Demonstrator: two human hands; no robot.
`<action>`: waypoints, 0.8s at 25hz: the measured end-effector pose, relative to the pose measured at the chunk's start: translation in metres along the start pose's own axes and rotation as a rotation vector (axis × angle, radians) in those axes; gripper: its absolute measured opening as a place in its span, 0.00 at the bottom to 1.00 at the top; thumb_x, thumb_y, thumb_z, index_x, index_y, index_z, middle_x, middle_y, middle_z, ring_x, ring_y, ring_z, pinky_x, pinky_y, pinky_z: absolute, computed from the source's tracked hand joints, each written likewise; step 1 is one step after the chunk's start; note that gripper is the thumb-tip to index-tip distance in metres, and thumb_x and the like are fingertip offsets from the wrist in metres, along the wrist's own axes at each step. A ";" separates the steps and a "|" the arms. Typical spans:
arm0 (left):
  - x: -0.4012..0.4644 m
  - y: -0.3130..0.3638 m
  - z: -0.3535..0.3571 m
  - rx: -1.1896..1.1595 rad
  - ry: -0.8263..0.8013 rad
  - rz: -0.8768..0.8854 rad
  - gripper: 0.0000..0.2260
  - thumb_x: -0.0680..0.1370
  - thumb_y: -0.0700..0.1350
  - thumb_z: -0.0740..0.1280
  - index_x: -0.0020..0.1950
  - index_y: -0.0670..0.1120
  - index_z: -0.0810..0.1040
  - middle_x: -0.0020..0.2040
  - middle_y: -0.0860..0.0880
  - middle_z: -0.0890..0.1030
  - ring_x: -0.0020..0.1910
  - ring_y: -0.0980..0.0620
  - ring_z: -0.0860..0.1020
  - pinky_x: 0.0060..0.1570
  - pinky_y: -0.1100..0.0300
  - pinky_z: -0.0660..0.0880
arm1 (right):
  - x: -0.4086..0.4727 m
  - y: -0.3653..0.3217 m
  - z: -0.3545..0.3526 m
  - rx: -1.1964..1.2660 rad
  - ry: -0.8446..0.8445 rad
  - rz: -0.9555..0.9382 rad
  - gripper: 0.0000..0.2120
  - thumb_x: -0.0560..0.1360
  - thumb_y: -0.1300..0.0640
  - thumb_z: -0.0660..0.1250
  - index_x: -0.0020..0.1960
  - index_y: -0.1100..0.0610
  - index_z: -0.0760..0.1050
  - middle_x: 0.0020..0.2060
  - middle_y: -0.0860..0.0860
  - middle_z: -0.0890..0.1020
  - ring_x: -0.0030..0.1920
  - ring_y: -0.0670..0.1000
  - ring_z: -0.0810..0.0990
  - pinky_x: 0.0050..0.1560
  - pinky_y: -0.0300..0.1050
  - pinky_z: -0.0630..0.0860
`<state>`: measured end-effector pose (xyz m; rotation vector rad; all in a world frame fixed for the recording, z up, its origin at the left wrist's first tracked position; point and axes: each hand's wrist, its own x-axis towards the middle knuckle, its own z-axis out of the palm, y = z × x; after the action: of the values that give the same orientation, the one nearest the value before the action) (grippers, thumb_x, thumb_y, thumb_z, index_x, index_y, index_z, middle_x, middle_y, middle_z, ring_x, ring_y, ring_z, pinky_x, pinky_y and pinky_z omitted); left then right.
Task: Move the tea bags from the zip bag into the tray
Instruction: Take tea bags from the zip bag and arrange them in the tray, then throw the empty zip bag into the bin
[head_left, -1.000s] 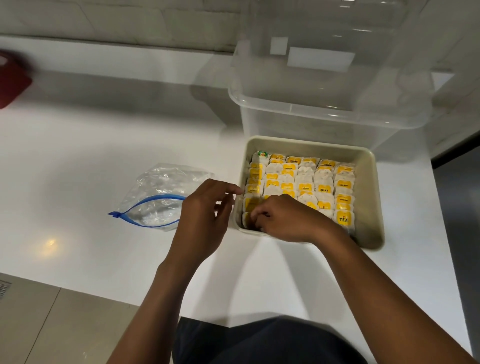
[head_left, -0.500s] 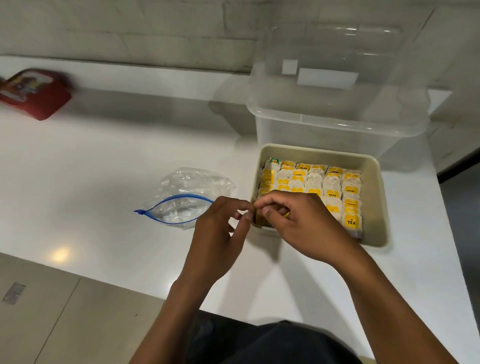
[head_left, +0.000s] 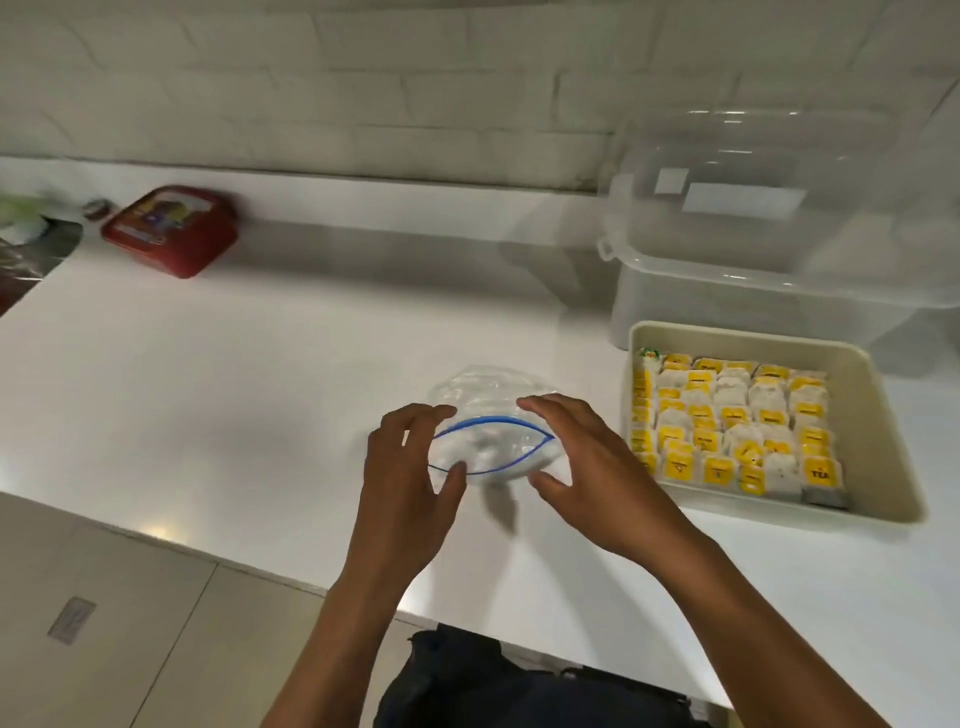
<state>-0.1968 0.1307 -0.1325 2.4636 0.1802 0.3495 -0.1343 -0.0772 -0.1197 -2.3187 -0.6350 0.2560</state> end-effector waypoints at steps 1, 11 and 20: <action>0.002 -0.016 0.000 0.003 -0.035 -0.026 0.29 0.72 0.38 0.73 0.70 0.55 0.69 0.66 0.56 0.69 0.63 0.56 0.68 0.62 0.64 0.66 | 0.003 0.003 0.014 -0.069 0.013 0.040 0.34 0.74 0.59 0.70 0.76 0.45 0.61 0.73 0.43 0.63 0.72 0.45 0.63 0.71 0.37 0.60; 0.050 -0.127 -0.003 -0.017 -0.187 0.186 0.11 0.73 0.36 0.73 0.52 0.50 0.82 0.50 0.56 0.81 0.48 0.52 0.80 0.49 0.60 0.76 | 0.035 -0.005 0.075 -0.310 0.344 0.334 0.11 0.75 0.61 0.67 0.54 0.49 0.78 0.46 0.47 0.82 0.47 0.53 0.79 0.46 0.51 0.78; 0.067 -0.066 -0.047 -0.391 -0.282 0.362 0.08 0.78 0.42 0.71 0.55 0.52 0.82 0.46 0.58 0.79 0.45 0.54 0.78 0.42 0.69 0.72 | 0.003 -0.051 0.074 0.190 0.562 0.364 0.17 0.74 0.39 0.68 0.59 0.46 0.74 0.52 0.41 0.79 0.52 0.42 0.78 0.52 0.35 0.73</action>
<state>-0.1492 0.2240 -0.1228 2.1162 -0.4196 0.1632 -0.1764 -0.0005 -0.1389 -2.1633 0.0879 -0.1673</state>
